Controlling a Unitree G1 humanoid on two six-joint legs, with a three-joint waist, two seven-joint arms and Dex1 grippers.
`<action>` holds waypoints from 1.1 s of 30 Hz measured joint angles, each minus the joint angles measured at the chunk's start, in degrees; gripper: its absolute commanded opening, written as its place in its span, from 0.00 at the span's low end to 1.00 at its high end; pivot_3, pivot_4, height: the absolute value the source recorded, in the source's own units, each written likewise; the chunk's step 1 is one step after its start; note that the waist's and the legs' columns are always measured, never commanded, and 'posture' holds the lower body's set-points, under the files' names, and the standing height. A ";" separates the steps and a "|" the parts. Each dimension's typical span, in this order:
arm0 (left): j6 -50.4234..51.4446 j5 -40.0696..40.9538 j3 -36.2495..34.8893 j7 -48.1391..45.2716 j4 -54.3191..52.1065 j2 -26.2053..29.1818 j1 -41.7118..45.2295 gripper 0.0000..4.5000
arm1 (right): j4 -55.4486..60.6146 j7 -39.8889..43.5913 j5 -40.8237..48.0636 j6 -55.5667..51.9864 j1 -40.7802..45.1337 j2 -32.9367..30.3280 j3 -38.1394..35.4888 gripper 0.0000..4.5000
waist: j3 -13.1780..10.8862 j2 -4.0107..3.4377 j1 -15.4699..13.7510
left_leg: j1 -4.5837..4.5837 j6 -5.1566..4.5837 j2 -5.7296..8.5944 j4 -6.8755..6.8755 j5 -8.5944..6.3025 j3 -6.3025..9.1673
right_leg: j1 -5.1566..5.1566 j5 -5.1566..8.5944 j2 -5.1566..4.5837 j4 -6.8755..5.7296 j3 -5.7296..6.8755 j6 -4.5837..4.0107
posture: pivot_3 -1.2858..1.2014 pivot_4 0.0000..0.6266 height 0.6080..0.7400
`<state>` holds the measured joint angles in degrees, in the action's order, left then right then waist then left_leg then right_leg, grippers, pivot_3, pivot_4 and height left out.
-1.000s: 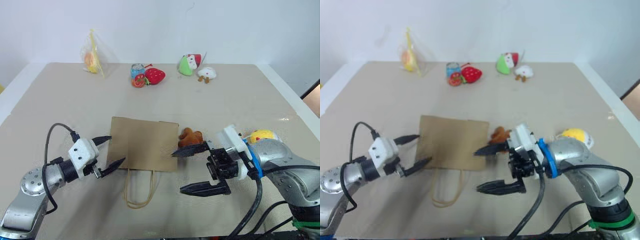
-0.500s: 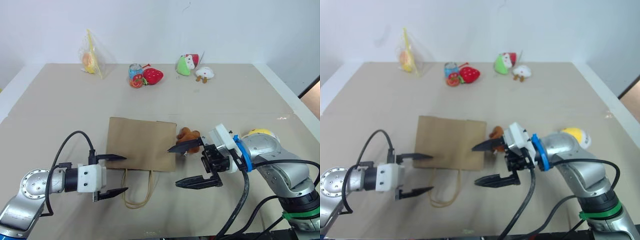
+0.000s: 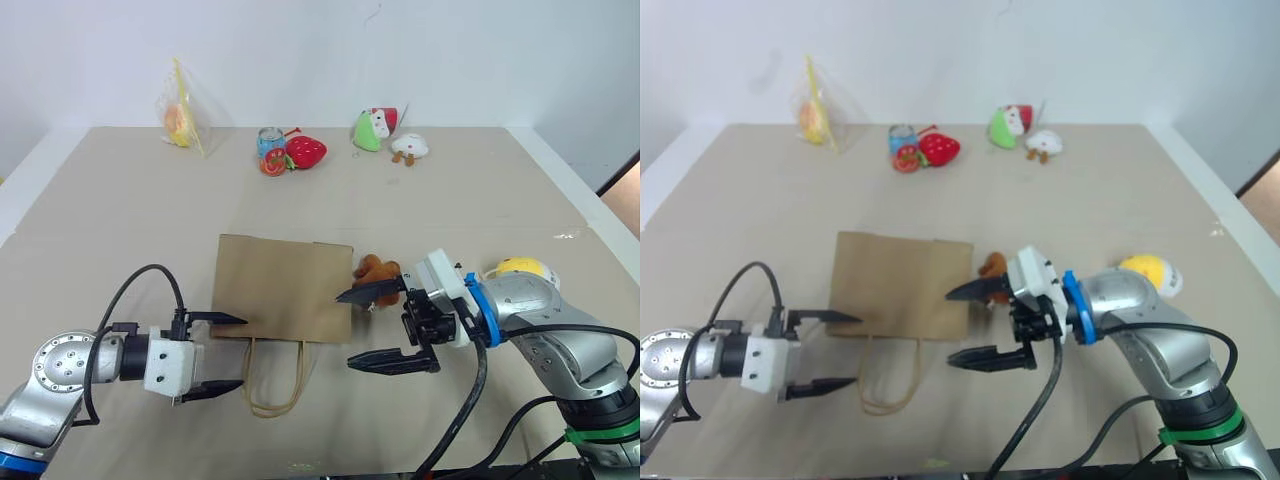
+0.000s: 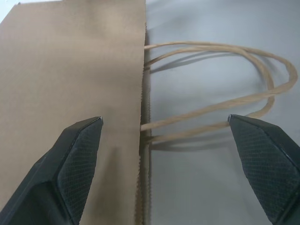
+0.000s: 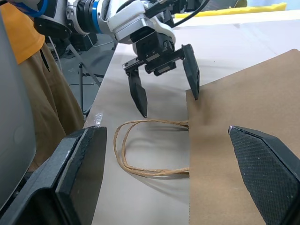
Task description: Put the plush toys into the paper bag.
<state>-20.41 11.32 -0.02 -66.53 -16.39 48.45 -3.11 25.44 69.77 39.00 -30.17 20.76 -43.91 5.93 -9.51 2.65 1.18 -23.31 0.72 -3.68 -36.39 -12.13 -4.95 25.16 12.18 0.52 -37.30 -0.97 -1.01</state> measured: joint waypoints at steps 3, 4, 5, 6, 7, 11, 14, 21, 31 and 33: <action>-1.81 -1.31 1.02 0.00 0.19 -0.18 0.12 0.98 | -0.01 -0.31 -0.04 0.00 0.41 0.51 0.02 1.00 | 0.00 0.00 -0.01 | 0.00 0.00 -0.01 0.00 0.00 0.01 | 0.00 0.00 0.01 -0.01 0.01 0.00 | 0.52 0.24 1.00; -2.22 -1.61 1.56 0.05 0.29 -0.32 0.13 0.98 | -0.01 -0.34 -0.04 0.00 0.42 0.53 0.05 1.00 | 0.00 0.00 -0.01 | 0.00 0.00 0.00 0.00 0.00 0.01 | 0.00 0.00 0.01 -0.01 0.01 0.00 | 0.52 0.24 1.00; -2.33 -1.82 1.83 0.09 0.38 -0.37 0.13 0.98 | -0.01 -0.36 -0.05 0.00 0.44 0.54 0.07 1.00 | 0.00 0.00 -0.01 | 0.00 0.00 0.00 0.00 0.00 0.01 | 0.00 0.00 0.01 -0.01 0.01 0.00 | 0.52 0.24 1.00; -2.45 -1.97 2.07 0.10 0.57 -0.43 0.14 0.98 | -0.01 -0.37 -0.06 0.01 0.45 0.56 0.08 1.00 | 0.00 0.00 -0.01 | 0.00 0.00 0.00 0.00 0.00 0.00 | 0.00 0.00 0.01 -0.01 0.00 0.00 | 0.52 0.24 1.00; -2.91 -2.08 2.35 0.18 1.02 -0.59 0.18 0.98 | -0.01 -0.38 -0.12 0.01 0.45 0.60 0.08 1.00 | 0.00 0.00 0.00 | 0.00 0.00 -0.01 -0.01 0.00 -0.01 | 0.00 -0.01 0.01 -0.01 0.00 0.01 | 0.52 0.24 1.00; -3.36 -1.66 3.01 0.15 0.82 -0.88 0.68 0.98 | -0.02 -0.43 -0.50 0.02 0.60 0.81 0.09 1.00 | 0.00 0.00 -0.01 | 0.00 0.00 0.00 -0.04 0.00 0.00 | -0.01 -0.01 0.01 -0.03 0.00 0.01 | 0.52 0.24 1.00; -4.37 -2.06 4.73 -0.01 0.48 -0.94 1.05 0.98 | -0.04 -0.36 -0.88 0.05 0.59 0.81 0.09 1.00 | 0.00 0.00 0.00 | 0.01 0.00 0.00 -0.05 0.00 -0.04 | -0.01 -0.02 0.02 -0.04 -0.02 0.03 | 0.52 0.24 1.00; -6.05 -2.38 5.18 -0.16 2.64 -0.49 1.37 0.98 | -0.04 -0.29 -1.06 0.04 0.26 0.60 0.08 1.00 | 0.00 0.00 0.00 | 0.04 0.00 -0.01 -0.06 0.00 -0.03 | -0.01 -0.01 0.03 -0.09 -0.02 0.02 | 0.52 0.24 1.00; -6.41 -3.33 6.15 0.80 4.02 -1.17 3.46 0.98 | -0.04 -0.27 -1.22 0.23 -0.09 0.51 0.08 1.00 | 0.00 0.00 -0.01 | 0.04 0.00 0.00 -0.08 0.00 -0.07 | -0.01 -0.02 0.08 -0.10 -0.04 0.03 | 0.52 0.24 1.00; -6.26 -3.31 6.93 0.92 3.44 -1.66 3.56 0.98 | -0.04 -0.26 -1.36 0.47 -0.17 0.51 0.08 1.00 | 0.00 0.00 0.00 | 0.04 0.00 0.00 -0.08 0.00 -0.08 | 0.00 -0.02 0.08 -0.10 -0.05 0.04 | 0.52 0.24 1.00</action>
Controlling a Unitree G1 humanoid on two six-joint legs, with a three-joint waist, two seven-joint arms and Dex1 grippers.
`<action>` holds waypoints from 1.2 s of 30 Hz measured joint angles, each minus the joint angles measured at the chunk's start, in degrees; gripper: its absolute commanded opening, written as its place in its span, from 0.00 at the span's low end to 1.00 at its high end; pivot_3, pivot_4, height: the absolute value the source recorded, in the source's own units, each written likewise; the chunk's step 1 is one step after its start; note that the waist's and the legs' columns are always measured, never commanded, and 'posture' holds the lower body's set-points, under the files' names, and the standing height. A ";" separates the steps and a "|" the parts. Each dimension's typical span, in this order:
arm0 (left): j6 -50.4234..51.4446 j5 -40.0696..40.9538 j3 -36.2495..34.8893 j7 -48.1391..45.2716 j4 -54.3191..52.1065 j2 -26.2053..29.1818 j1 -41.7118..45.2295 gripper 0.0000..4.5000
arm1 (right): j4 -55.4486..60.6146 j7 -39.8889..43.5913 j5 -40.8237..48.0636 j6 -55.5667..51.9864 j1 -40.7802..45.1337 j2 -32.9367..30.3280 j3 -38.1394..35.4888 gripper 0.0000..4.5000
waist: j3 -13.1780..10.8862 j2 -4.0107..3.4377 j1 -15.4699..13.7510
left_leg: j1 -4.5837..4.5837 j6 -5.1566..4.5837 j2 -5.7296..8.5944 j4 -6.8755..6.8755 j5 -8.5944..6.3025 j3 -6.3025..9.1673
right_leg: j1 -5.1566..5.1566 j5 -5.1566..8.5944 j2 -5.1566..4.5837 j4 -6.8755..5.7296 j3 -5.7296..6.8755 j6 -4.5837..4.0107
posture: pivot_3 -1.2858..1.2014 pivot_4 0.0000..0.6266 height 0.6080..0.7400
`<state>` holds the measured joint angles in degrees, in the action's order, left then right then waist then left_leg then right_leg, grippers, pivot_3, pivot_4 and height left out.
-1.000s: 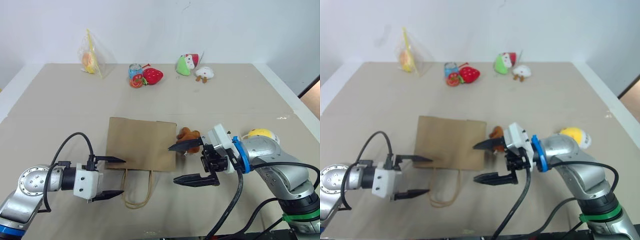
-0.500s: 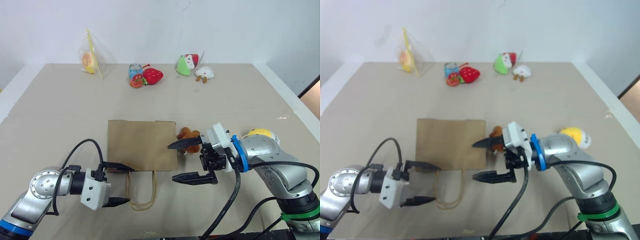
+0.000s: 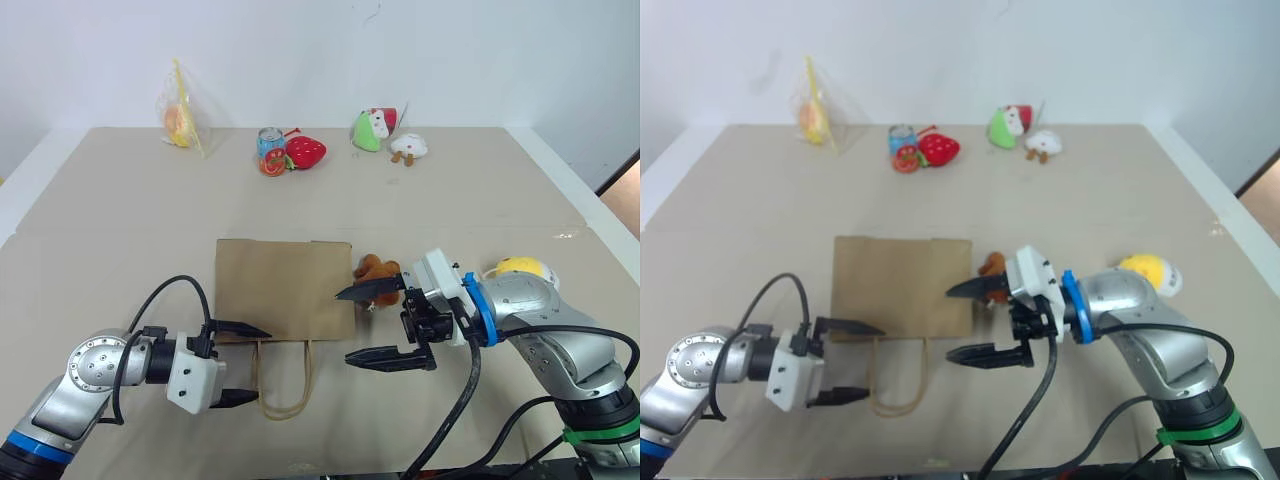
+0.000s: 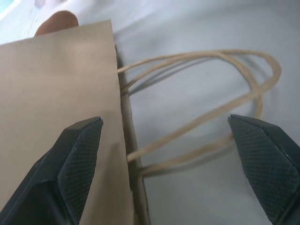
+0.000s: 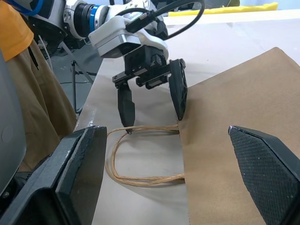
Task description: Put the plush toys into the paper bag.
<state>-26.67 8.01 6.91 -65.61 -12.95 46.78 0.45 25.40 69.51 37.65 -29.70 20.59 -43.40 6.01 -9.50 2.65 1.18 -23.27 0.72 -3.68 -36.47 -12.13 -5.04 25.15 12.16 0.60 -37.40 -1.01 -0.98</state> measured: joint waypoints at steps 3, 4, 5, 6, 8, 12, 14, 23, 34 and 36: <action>-0.55 0.46 1.69 -0.67 -2.23 0.01 -0.10 0.98 | 0.00 0.02 -0.30 0.23 -0.40 -0.07 0.00 1.00 | 0.00 0.00 -0.01 | 0.01 0.00 0.00 -0.01 0.00 0.01 | -0.01 0.00 0.01 -0.02 -0.01 0.00 | 0.52 0.24 1.00; -0.79 0.57 2.14 -0.98 -2.53 0.02 -0.18 0.98 | 0.00 0.04 -0.32 0.26 -0.51 -0.13 0.00 1.00 | 0.00 0.00 -0.01 | 0.02 0.00 -0.01 -0.01 0.00 0.01 | -0.01 0.00 0.01 -0.02 -0.01 0.00 | 0.52 0.24 1.00; -0.99 0.63 2.40 -1.12 -2.99 0.01 -0.29 0.98 | 0.00 0.05 -0.34 0.27 -0.52 -0.17 0.00 1.00 | 0.00 0.00 -0.01 | 0.02 0.00 -0.01 -0.02 0.00 0.02 | -0.01 0.00 0.01 -0.03 -0.01 0.00 | 0.52 0.24 1.00; -1.25 0.66 2.70 -1.20 -3.49 0.02 -0.30 0.98 | 0.01 0.06 -0.34 0.30 -0.59 -0.26 -0.01 1.00 | 0.00 0.00 0.00 | 0.02 0.00 -0.01 -0.03 0.00 0.03 | -0.01 0.00 0.01 -0.04 -0.01 0.00 | 0.52 0.24 1.00; -1.93 0.65 3.40 -1.26 -3.72 0.02 -0.31 0.98 | 0.01 0.06 -0.40 0.31 -0.67 -0.39 -0.01 1.00 | 0.01 -0.01 -0.01 | 0.03 0.00 0.00 -0.03 0.00 0.03 | -0.02 0.00 0.01 -0.05 -0.01 0.00 | 0.52 0.24 1.00; -3.18 -1.35 5.03 -1.04 -2.81 -0.60 0.60 0.98 | 0.04 0.05 -0.57 0.32 -1.02 -0.66 -0.06 1.00 | 0.01 -0.01 -0.02 | 0.03 0.00 0.01 -0.08 0.00 0.03 | -0.03 0.00 0.04 -0.09 0.01 0.00 | 0.52 0.24 1.00; -3.15 -1.84 5.81 -0.61 -1.90 -1.13 1.83 0.93 | 0.07 0.06 -0.70 0.36 -1.07 -0.76 -0.06 1.00 | 0.01 -0.01 -0.02 | 0.04 0.00 0.02 -0.10 0.00 0.03 | -0.03 -0.01 0.05 -0.11 0.00 0.01 | 0.52 0.24 1.00; -2.67 -2.51 6.53 0.64 -0.17 -2.04 3.52 0.06 | 0.07 0.04 -0.85 0.73 -1.15 -0.91 -0.07 1.00 | 0.01 -0.01 -0.01 | 0.04 0.00 0.02 -0.10 0.00 0.03 | -0.03 -0.01 0.07 -0.12 -0.01 0.01 | 0.52 0.24 1.00; 0.10 -0.46 6.05 1.72 1.44 -2.34 5.29 0.01 | 0.07 -0.04 -1.11 0.76 -1.14 -0.92 -0.06 1.00 | 0.01 -0.01 0.00 | 0.05 0.00 0.01 -0.12 0.00 0.03 | -0.03 -0.01 0.07 -0.15 -0.02 0.02 | 0.52 0.24 1.00; 1.15 0.52 5.80 1.73 1.33 -2.34 5.29 0.01 | 0.07 -0.04 -1.22 0.76 -1.12 -0.91 -0.06 1.00 | 0.01 -0.01 0.00 | 0.04 0.00 0.02 -0.12 0.00 0.03 | -0.03 -0.01 0.07 -0.15 -0.01 0.02 | 0.52 0.24 1.00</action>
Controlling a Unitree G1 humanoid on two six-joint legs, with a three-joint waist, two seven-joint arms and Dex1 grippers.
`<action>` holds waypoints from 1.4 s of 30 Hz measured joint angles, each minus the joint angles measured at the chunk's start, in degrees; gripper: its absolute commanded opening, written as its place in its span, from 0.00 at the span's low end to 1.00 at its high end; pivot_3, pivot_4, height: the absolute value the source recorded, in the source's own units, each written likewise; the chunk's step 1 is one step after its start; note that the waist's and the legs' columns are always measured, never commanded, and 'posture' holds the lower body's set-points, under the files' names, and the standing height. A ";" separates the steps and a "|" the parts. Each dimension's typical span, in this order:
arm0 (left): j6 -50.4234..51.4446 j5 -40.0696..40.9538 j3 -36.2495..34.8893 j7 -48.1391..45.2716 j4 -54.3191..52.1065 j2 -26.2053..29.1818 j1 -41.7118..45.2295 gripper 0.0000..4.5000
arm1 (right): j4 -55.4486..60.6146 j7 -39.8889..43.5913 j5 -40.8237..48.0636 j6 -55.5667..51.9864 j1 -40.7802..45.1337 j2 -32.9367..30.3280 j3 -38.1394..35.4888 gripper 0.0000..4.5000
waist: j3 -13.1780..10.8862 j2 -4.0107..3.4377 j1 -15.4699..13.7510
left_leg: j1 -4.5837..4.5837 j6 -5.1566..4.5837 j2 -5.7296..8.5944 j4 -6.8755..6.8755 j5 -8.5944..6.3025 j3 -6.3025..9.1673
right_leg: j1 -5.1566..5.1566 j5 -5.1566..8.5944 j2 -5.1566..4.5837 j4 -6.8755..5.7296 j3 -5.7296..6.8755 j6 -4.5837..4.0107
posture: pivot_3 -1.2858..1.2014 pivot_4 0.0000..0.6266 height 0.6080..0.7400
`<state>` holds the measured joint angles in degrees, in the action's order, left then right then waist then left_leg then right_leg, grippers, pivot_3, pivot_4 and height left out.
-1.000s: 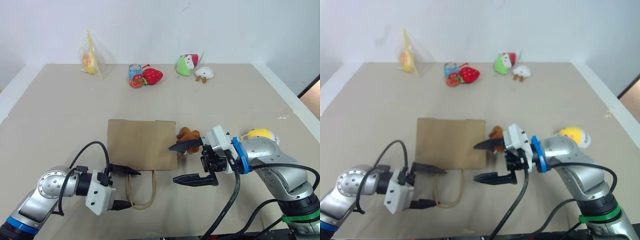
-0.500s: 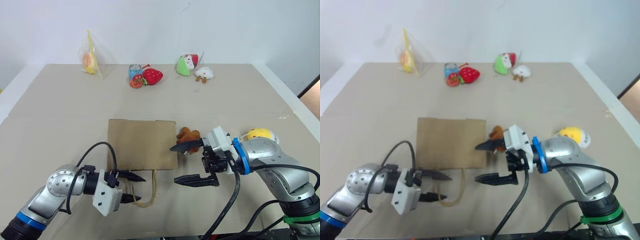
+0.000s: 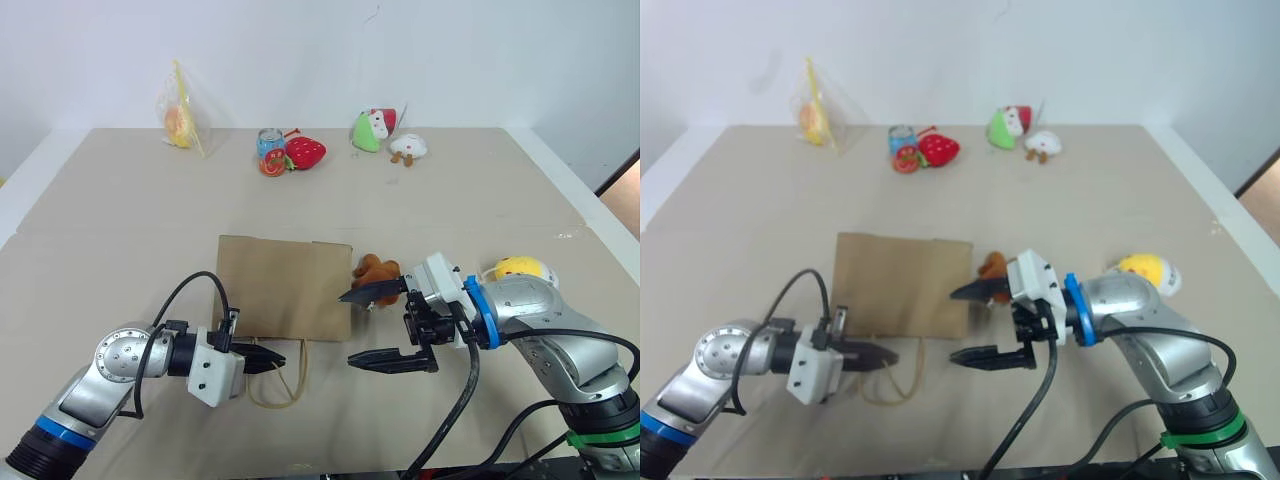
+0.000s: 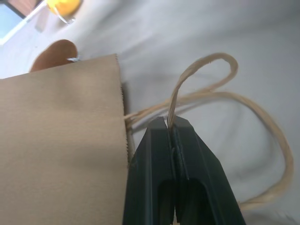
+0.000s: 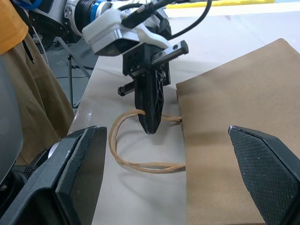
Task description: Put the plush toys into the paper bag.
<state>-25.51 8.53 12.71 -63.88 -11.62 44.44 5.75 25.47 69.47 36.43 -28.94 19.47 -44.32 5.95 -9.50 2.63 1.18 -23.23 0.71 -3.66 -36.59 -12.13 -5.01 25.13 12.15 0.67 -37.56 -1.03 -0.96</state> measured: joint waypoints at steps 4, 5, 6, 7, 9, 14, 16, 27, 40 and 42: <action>9.27 7.05 -3.28 3.30 -1.59 -1.62 2.95 0.01 | -0.13 -0.17 -0.29 -0.07 0.50 0.01 0.00 1.00 | 0.00 0.01 -0.01 | -0.01 0.00 0.00 -0.11 0.01 0.04 | 0.00 -0.01 0.01 -0.13 0.02 0.02 | 0.52 0.24 1.00; 10.34 7.74 -3.82 3.86 -1.66 -1.87 3.86 0.01 | -0.16 -0.30 -0.20 -0.20 0.70 0.00 -0.08 1.00 | 0.00 0.01 -0.05 | -0.01 -0.01 0.01 -0.13 0.01 0.05 | 0.00 -0.01 0.01 -0.15 0.03 0.02 | 0.52 0.24 1.00; 12.15 8.97 -5.23 5.06 -1.89 -2.30 6.00 0.01 | -0.18 -0.70 -0.02 -0.55 1.28 0.01 -0.23 1.00 | 0.00 0.01 -0.04 | 0.01 -0.02 0.07 -0.16 0.03 0.06 | -0.02 -0.02 0.02 -0.20 0.02 0.04 | 0.52 0.24 1.00; 15.17 10.41 -6.63 6.87 -1.99 -3.25 9.89 0.01 | -0.21 -1.11 0.91 -1.69 1.72 0.01 -1.05 1.00 | 0.00 0.01 -0.05 | 0.02 -0.02 0.13 -0.18 0.05 0.06 | -0.04 -0.03 0.03 -0.23 0.02 0.05 | 0.52 0.24 1.00; 18.63 11.78 -7.26 8.49 -2.57 -4.17 13.52 0.01 | -0.13 -1.23 1.86 -3.05 2.08 0.00 -1.40 1.00 | 0.00 0.01 0.00 | 0.03 -0.01 0.19 -0.18 0.05 0.05 | -0.04 -0.03 0.03 -0.24 0.00 0.06 | 0.52 0.24 1.00; 25.11 12.29 -7.07 11.39 -3.63 -7.31 15.54 0.01 | 0.05 -2.53 2.67 -5.17 3.62 0.98 -1.24 1.00 | 0.00 0.01 0.06 | 0.02 0.01 0.20 -0.16 0.07 0.13 | -0.01 0.00 0.07 -0.33 -0.02 0.02 | 0.52 0.24 1.00; 26.74 12.23 -7.04 12.39 -3.69 -8.19 16.25 0.01 | 0.16 -4.08 2.64 -5.74 4.23 2.58 -1.05 1.00 | 0.00 0.02 0.09 | 0.05 0.05 0.19 -0.18 0.09 0.15 | -0.03 0.00 0.09 -0.38 -0.01 0.02 | 0.52 0.24 1.00; 34.96 12.44 -7.46 18.16 -4.80 -12.68 18.94 0.00 | -0.34 -8.56 1.36 -8.18 4.63 5.85 1.46 0.28 | 0.00 0.02 0.09 | 0.05 0.11 0.27 -0.19 0.17 0.20 | -0.02 0.00 0.05 -0.49 -0.02 0.02 | 0.52 0.24 1.00; 43.75 15.58 -9.21 23.09 -7.85 -14.87 20.76 0.00 | -6.29 -17.41 -5.81 -6.46 9.05 15.18 6.09 0.01 | 0.00 0.02 0.14 | 0.01 0.11 0.30 -0.18 0.20 0.29 | 0.00 0.01 0.05 -0.52 0.02 0.00 | 0.52 0.24 1.00; 44.71 15.61 -9.26 23.61 -9.01 -15.01 20.76 0.00 | -7.24 -19.71 -7.70 -6.00 10.67 17.18 6.93 0.01 | 0.00 0.03 0.15 | -0.01 0.11 0.32 -0.18 0.20 0.29 | 0.02 0.01 0.04 -0.52 0.00 0.00 | 0.52 0.24 1.00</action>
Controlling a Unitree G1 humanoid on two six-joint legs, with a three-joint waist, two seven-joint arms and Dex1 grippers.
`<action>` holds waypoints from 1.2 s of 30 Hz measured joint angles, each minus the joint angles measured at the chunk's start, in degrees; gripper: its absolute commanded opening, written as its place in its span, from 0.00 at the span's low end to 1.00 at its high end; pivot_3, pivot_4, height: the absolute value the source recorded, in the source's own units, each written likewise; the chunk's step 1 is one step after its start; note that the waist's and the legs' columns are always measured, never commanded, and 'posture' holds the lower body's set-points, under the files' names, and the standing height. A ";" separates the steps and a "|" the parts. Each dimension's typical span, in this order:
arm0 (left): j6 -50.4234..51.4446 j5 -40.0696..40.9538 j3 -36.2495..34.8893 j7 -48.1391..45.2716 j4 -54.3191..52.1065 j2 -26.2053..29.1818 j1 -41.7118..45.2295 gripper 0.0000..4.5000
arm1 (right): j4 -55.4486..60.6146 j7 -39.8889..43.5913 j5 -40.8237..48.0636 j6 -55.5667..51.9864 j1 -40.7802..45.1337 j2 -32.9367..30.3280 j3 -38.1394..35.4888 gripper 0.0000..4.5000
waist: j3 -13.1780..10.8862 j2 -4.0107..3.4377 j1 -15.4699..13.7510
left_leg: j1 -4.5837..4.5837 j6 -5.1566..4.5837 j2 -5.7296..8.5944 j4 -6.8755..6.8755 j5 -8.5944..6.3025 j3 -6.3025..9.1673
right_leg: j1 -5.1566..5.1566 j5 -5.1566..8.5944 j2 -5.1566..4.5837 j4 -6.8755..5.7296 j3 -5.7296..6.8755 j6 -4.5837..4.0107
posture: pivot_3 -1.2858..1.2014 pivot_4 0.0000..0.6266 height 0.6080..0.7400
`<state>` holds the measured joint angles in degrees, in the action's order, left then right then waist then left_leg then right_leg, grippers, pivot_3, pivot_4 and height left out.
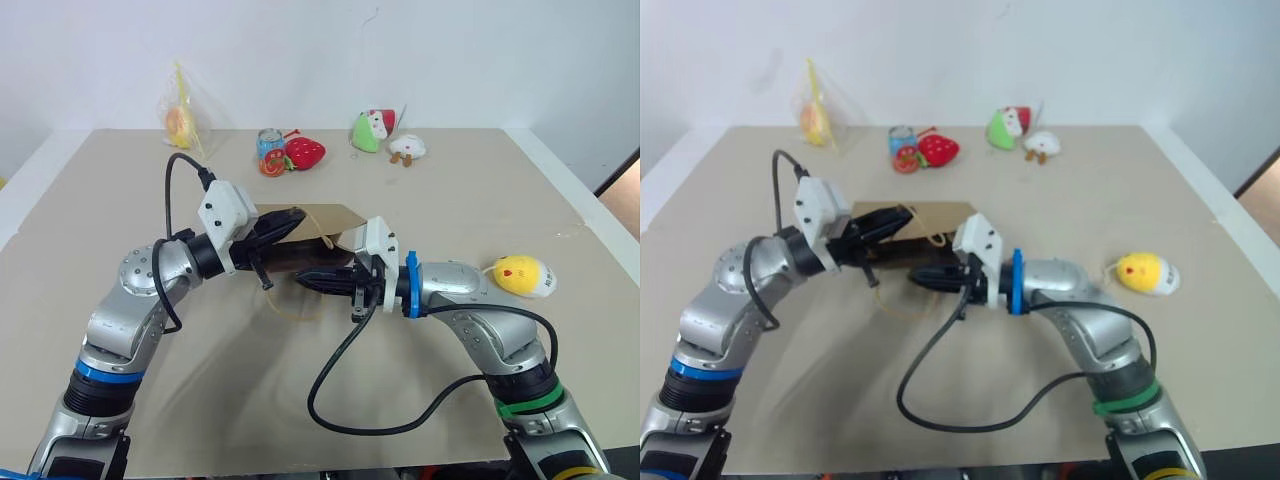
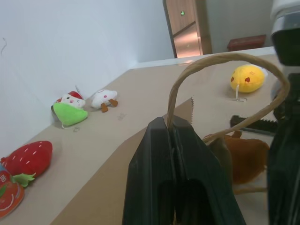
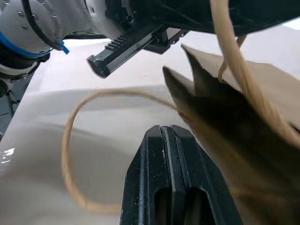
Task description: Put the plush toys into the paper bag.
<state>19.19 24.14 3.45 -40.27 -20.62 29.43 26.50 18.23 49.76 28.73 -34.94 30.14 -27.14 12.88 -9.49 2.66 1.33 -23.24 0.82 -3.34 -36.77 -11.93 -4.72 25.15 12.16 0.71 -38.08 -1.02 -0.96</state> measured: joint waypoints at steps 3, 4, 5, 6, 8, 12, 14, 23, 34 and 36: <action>0.60 -0.06 -0.03 0.99 -0.55 -0.24 -0.05 0.00 | -1.22 -2.52 -1.94 0.17 1.22 1.96 0.49 0.01 | 0.00 0.00 0.01 | 0.00 0.00 -0.01 0.00 0.00 0.00 | 0.00 0.00 0.00 0.00 0.00 0.00 | 0.52 0.24 1.00; 1.01 -0.16 -0.02 1.41 -0.59 -0.73 -0.08 0.00 | -1.77 -3.95 -2.73 0.09 1.88 3.09 0.65 0.01 | 0.00 0.00 0.03 | 0.00 0.00 -0.02 0.00 0.00 0.00 | 0.01 -0.01 0.01 -0.01 0.00 0.00 | 0.52 0.24 1.00; 1.20 -0.30 0.00 1.77 -0.63 -1.07 -0.10 0.00 | -2.01 -5.33 -3.37 -0.09 2.51 4.20 0.68 0.01 | 0.00 0.00 0.01 | 0.00 0.01 -0.03 0.00 0.01 0.02 | 0.01 -0.01 0.02 -0.01 0.02 0.00 | 0.52 0.24 1.00; 1.30 -0.57 0.01 2.36 -0.68 -1.24 -0.11 0.00 | -2.04 -6.83 -4.02 -0.47 3.19 5.24 0.72 0.01 | 0.00 0.00 -0.01 | 0.00 0.01 -0.03 0.00 0.01 0.04 | 0.00 0.00 0.02 -0.01 0.05 -0.01 | 0.52 0.24 1.00; 1.33 -0.78 0.02 2.85 -0.73 -1.53 -0.13 0.00 | -2.10 -8.29 -4.74 -1.14 3.81 6.12 0.73 0.01 | 0.00 0.00 0.00 | -0.01 0.01 -0.03 0.01 0.01 0.03 | 0.01 0.00 0.01 -0.01 0.04 -0.01 | 0.52 0.24 1.00; 2.07 -1.70 0.12 5.03 -0.80 -3.53 0.15 0.00 | -3.44 -13.30 -7.91 -3.40 4.78 10.26 3.23 0.01 | 0.00 0.00 0.00 | -0.02 0.01 -0.03 0.02 0.01 0.02 | 0.01 0.00 0.00 -0.01 0.03 -0.01 | 0.52 0.24 1.00; 2.18 -1.73 0.15 5.44 -0.80 -3.91 0.44 0.00 | -3.96 -14.03 -8.65 -3.70 4.78 10.80 3.79 0.01 | 0.00 0.00 0.00 | -0.04 0.01 -0.02 0.01 0.01 0.03 | 0.02 0.00 0.00 -0.01 0.03 -0.01 | 0.52 0.24 1.00; 3.78 -2.08 0.04 9.84 -0.79 -6.39 3.79 0.00 | -8.57 -18.90 -16.65 -4.27 5.37 12.35 7.80 0.01 | 0.00 0.00 0.03 | -0.06 0.01 -0.01 0.04 0.01 0.03 | 0.06 0.01 0.00 -0.01 0.02 -0.02 | 0.52 0.24 1.00; 4.54 -3.43 -2.14 12.47 -0.36 -6.54 4.59 0.00 | -11.11 -20.06 -22.29 -0.71 5.89 14.44 9.60 0.01 | 0.00 0.00 0.03 | -0.08 0.01 0.00 0.04 0.01 0.01 | 0.07 0.01 -0.01 0.00 0.01 -0.01 | 0.52 0.24 1.00; 4.68 -3.43 -2.14 12.64 -0.36 -6.64 4.42 0.00 | -11.27 -19.87 -22.74 -0.13 5.88 14.28 9.60 0.01 | 0.00 0.00 0.02 | -0.10 0.01 0.00 0.04 0.01 0.02 | 0.08 0.01 -0.02 0.00 0.02 -0.01 | 0.52 0.24 1.00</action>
<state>23.87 20.71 1.30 -27.63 -20.98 22.79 30.93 6.97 29.89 5.99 -35.07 36.03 -12.86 22.48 -9.49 2.66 1.35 -23.34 0.83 -3.34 -36.73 -11.92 -4.70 25.23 12.17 0.69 -38.08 -1.00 -0.97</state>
